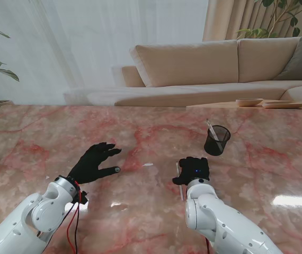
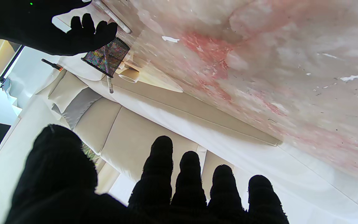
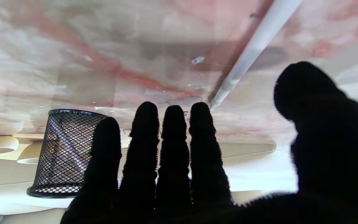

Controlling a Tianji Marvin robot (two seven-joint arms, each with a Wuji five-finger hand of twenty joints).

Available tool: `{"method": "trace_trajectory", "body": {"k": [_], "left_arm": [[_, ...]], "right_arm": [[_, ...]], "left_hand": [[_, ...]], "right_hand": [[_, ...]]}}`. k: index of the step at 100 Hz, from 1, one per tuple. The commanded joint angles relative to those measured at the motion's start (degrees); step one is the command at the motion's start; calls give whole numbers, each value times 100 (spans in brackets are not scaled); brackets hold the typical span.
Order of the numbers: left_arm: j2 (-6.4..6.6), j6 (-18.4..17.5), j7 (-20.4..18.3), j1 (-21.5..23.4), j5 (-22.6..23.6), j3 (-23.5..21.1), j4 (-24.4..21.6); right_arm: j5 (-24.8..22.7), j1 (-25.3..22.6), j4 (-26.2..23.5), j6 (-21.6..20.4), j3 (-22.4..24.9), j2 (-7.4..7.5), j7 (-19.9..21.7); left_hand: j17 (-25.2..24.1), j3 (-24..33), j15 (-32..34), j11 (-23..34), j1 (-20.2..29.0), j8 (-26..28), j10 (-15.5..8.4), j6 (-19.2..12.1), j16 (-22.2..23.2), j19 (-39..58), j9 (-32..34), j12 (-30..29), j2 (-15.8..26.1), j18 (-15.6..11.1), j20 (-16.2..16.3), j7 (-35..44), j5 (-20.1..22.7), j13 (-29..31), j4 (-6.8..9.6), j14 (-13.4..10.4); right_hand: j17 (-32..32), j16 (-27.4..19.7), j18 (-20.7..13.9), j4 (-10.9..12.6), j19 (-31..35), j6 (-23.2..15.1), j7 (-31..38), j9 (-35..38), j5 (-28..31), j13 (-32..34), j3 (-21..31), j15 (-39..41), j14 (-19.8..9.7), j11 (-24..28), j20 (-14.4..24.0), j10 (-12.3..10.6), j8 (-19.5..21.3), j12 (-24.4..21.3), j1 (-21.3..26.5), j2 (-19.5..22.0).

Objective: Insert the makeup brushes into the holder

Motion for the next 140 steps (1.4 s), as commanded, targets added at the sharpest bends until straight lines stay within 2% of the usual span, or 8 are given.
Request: {"method": "trace_trajectory", "body": {"k": [1, 19, 33, 61, 73, 103, 133, 140], "left_arm": [[5, 34, 5, 34, 17, 5, -15], [13, 54, -33, 50, 27, -10, -30], [13, 72, -35, 65, 31, -22, -49], [17, 73, -44, 75, 55, -51, -73], [18, 72, -48, 78, 53, -49, -74], [24, 63, -76, 93, 61, -78, -99], [18, 77, -52, 91, 49, -56, -95], [18, 81, -45, 101, 60, -71, -104]], "right_arm": [[55, 24, 99, 74, -26, -62, 46], [157, 151, 251, 39, -131, -91, -2], [253, 199, 338, -130, -162, -109, -44], [271, 118, 357, -543, -104, -125, -249], [134, 63, 302, -552, -87, -98, -262], [-392, -143, 54, -265, 42, 27, -23], [-126, -92, 197, -143, -93, -68, -254], [-58, -58, 284, -122, -141, -110, -396]], "left_hand": [[-29, -35, 59, -96, 89, -84, -141, 12, 14, -134, -54, -50, 180, -14, -54, -79, 69, -64, 190, -202], [-30, -32, 49, -98, 88, -80, -131, 0, 9, -132, -58, -50, 184, -26, -62, -73, 68, -80, 188, -218], [-31, -27, 35, -97, 93, -78, -130, 2, -2, -138, -56, -49, 188, -29, -75, -69, 70, -87, 187, -226], [-28, -17, 74, -98, 109, -75, -117, 0, 12, -142, -62, -50, 191, -24, -93, -65, 73, -5, 186, -173], [-27, -13, 50, -97, 116, -73, -112, 1, 12, -141, -61, -49, 192, -18, -98, -62, 76, -106, 185, -211], [-30, -5, 82, -96, 135, -69, -108, 6, 26, -133, -55, -49, 189, -11, -99, -53, 95, -46, 182, -183], [-35, 0, 34, -95, 144, -67, -90, 0, 4, -124, -63, -48, 190, 3, -92, -52, 95, -123, 183, -217], [-36, -3, 23, -95, 137, -67, -85, 3, -5, -124, -62, -48, 194, 11, -92, -53, 90, -121, 182, -209]], "right_hand": [[-129, 153, -68, -280, -99, 145, -126, -263, -271, -209, -101, 114, -134, 136, 157, -36, 90, 144, 230, 31], [-217, 176, -80, -281, -191, 115, -155, -382, -323, -335, 70, 154, -167, 214, 145, -78, 83, 203, 613, 143], [-268, 158, -90, -651, -316, -1, -76, -385, -268, -423, 1591, 222, -215, 312, 147, -162, 101, 271, 761, -118], [-297, 126, -117, -818, -410, -278, 114, -242, 36, -471, 2282, 231, -273, 365, 119, -334, 146, 311, 1079, -330], [-259, 118, -110, -880, -400, -367, 236, -167, 204, -427, 2281, 249, -275, 378, 122, -362, 193, 322, 1059, -333], [-77, 100, -40, -970, -136, -365, 430, 244, 467, -112, 1536, 286, -200, 291, 225, -321, 283, 285, 885, -424], [-204, 22, -59, -964, -229, -446, 764, 94, 893, -259, 1255, 112, -182, 55, 165, -305, 487, 143, 859, -342], [-207, 15, -71, -1168, -239, -530, 898, 92, 971, -263, 1238, 121, -204, 80, 165, -324, 480, 97, 1039, -383]]}}
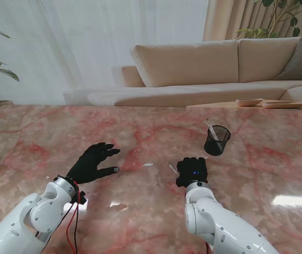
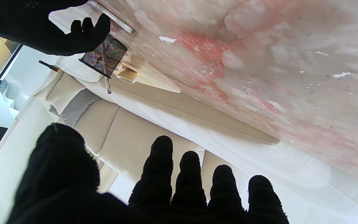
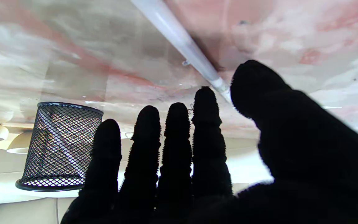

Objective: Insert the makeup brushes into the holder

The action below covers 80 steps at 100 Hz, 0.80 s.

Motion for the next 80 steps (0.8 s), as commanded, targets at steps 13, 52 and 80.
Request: {"method": "trace_trajectory", "body": {"k": [13, 52, 80], "left_arm": [[0, 16, 24, 60, 35, -30, -31], [-4, 24, 34, 90, 19, -33, -36], [-4, 51, 14, 95, -7, -28, -50]], "right_arm": [[71, 13, 218, 73, -91, -129, -55], [222, -40, 288, 207, -137, -177, -132], [574, -12, 487, 272, -178, -344, -476]], "left_hand": [[-35, -2, 19, -100, 26, -68, -77, -5, -10, -125, -72, -50, 199, 10, -19, -56, 78, -110, 183, -216], [-43, -1, 23, -97, 15, -68, -33, 0, -1, -113, -85, -48, 221, 41, -1, -58, 57, -114, 184, -187], [-47, 1, 26, -95, 17, -67, -12, -3, 9, -115, -94, -47, 239, 54, 2, -55, 55, -129, 185, -177]], "right_hand": [[-64, -17, -52, -788, 84, -358, 1258, -24, 193, -14, 200, -8, -75, 50, 101, -130, -749, -167, 492, -255], [-72, -22, -86, -823, 74, -524, 2344, 162, 457, -29, 1124, 12, -100, 74, 99, -172, -1380, -173, 731, -593], [-134, -4, -142, -800, 62, -443, 2292, 82, 423, -114, 1124, 60, -133, 131, 108, -170, -1506, -142, 390, -380]]}}
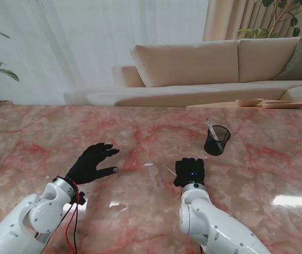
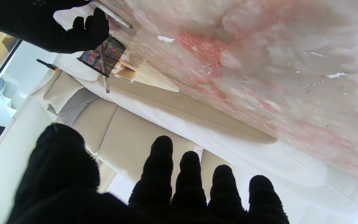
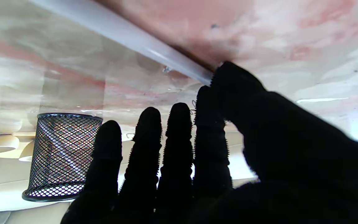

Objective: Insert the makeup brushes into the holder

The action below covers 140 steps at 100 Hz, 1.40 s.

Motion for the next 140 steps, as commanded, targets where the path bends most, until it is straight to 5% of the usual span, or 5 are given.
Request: {"method": "trace_trajectory", "body": {"k": [1, 47, 82, 104, 140], "left_arm": [[-3, 23, -7, 42, -7, 6, -18], [-9, 26, 2, 75, -39, -37, -38], [-12, 23, -1, 91, -65, -51, -47], [-11, 19, -13, 96, -76, -62, -59], [-7, 26, -51, 100, -96, -65, -74]], "right_arm": [[45, -88, 164, 53, -68, -67, 113], [44, -33, 415, 333, -248, -121, 1], [75, -143, 481, 272, -207, -146, -156], [195, -201, 486, 237, -141, -151, -117], [502, -275, 760, -36, -31, -304, -573]], "left_hand": [[-47, -1, 26, -96, 15, -67, -14, -5, 9, -115, -98, -47, 238, 3, 2, -55, 54, -130, 184, -178], [-48, -31, 19, -109, -28, -75, 13, -19, 18, -131, -114, -54, 318, 21, -12, -71, 14, -141, 182, -167], [-46, -51, 14, -114, -31, -77, 24, -25, 24, -150, -120, -55, 339, 29, -38, -75, -8, -142, 188, -163], [-46, -67, 12, -116, -47, -75, 28, -38, 27, -155, -122, -51, 358, 40, -48, -68, 6, -143, 188, -157], [-46, -80, -12, -125, -41, -76, 27, -36, 23, -175, -142, -52, 365, 69, -81, -69, -10, -156, 193, -152]], "right_hand": [[-63, -3, -143, -197, 65, -267, -228, -62, 395, -110, 230, 64, -134, 129, 109, -114, -292, -9, -124, 37], [15, 43, -184, -78, 331, -867, 219, 267, 1035, 51, 190, 294, -189, 261, 154, -135, 727, 654, 160, 396], [91, 27, -153, -91, 358, -842, 161, 407, 1096, 160, 317, 301, -191, 310, 130, -181, 546, 570, 10, -1], [-49, 36, -258, -14, 316, -1061, 32, 297, 1107, -32, 944, 292, -252, 458, 170, -243, 1887, 880, -292, 68], [-256, 56, -485, 139, 324, -935, 24, 181, 1130, -342, 1353, 361, -362, 732, 299, -333, 2394, 1190, -448, 27]]}}
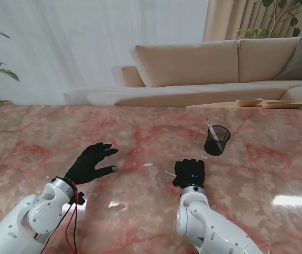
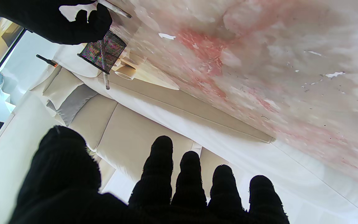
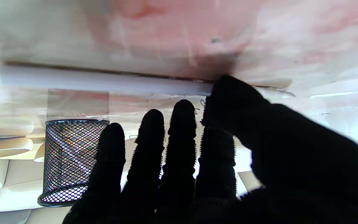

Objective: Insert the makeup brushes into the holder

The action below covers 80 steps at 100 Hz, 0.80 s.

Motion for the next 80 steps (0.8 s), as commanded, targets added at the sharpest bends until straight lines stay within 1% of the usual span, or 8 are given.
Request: {"method": "trace_trajectory", "body": {"k": [1, 10, 24, 42, 50, 80], "left_arm": [[-2, 23, -15, 41, -3, 8, -16], [-1, 30, -22, 52, 0, 0, -27], [-1, 20, -25, 70, -6, -34, -44], [3, 14, -40, 94, 2, -74, -66], [4, 15, -47, 103, 5, -80, -71], [5, 12, -63, 101, -9, -85, -82]], "right_arm": [[88, -235, 292, 8, -104, -17, 266], [72, -200, 307, -5, -144, -13, 278], [20, -156, 323, 15, -214, -3, 307], [42, -209, 307, -63, -143, -40, 132], [47, -258, 232, -135, -59, -45, 61], [-102, -415, -229, -398, 260, 11, -46]], "left_hand": [[-46, -81, -12, -125, -39, -76, 22, -33, 23, -175, -143, -52, 232, 49, -72, -69, -9, -155, 194, -150], [-45, -88, -22, -128, -51, -76, 23, -35, 20, -175, -154, -52, 248, 49, -76, -70, -15, -162, 193, -154], [-47, -94, -30, -132, -54, -78, 36, -25, 18, -175, -156, -54, 250, 63, -80, -72, -19, -161, 194, -143], [-48, -96, -42, -141, -49, -80, 40, -30, 15, -174, -161, -56, 250, 73, -84, -77, -28, -166, 196, -144], [-49, -101, -46, -144, -57, -82, 34, -32, 14, -174, -160, -57, 257, 70, -86, -81, -40, -167, 196, -159], [-49, -106, -67, -171, -58, -83, 40, -36, 11, -179, -169, -66, 264, 69, -98, -81, -44, -174, 198, -146]], "right_hand": [[-117, 56, -198, 190, 117, -393, 434, -171, 952, -231, 286, 116, -141, 153, 165, -137, -267, 129, 107, -61], [-179, 48, -239, 240, 83, -364, 447, -227, 1007, -349, 414, 110, -162, 165, 189, -157, -214, 132, 107, -168], [-248, 41, -262, 251, 57, -362, 463, -239, 1070, -470, 508, 107, -181, 199, 200, -168, -212, 142, 131, -281], [-255, 35, -288, 238, 56, -409, 456, -259, 1052, -493, 561, 131, -213, 257, 205, -196, -201, 177, 87, -276], [-273, 28, -299, 218, 43, -428, 445, -287, 1020, -518, 531, 134, -225, 275, 201, -204, -179, 189, 66, -212], [-309, 4, -317, 211, -3, -485, 382, -314, 960, -561, 383, 126, -236, 304, 192, -221, -100, 208, 91, -87]]}}
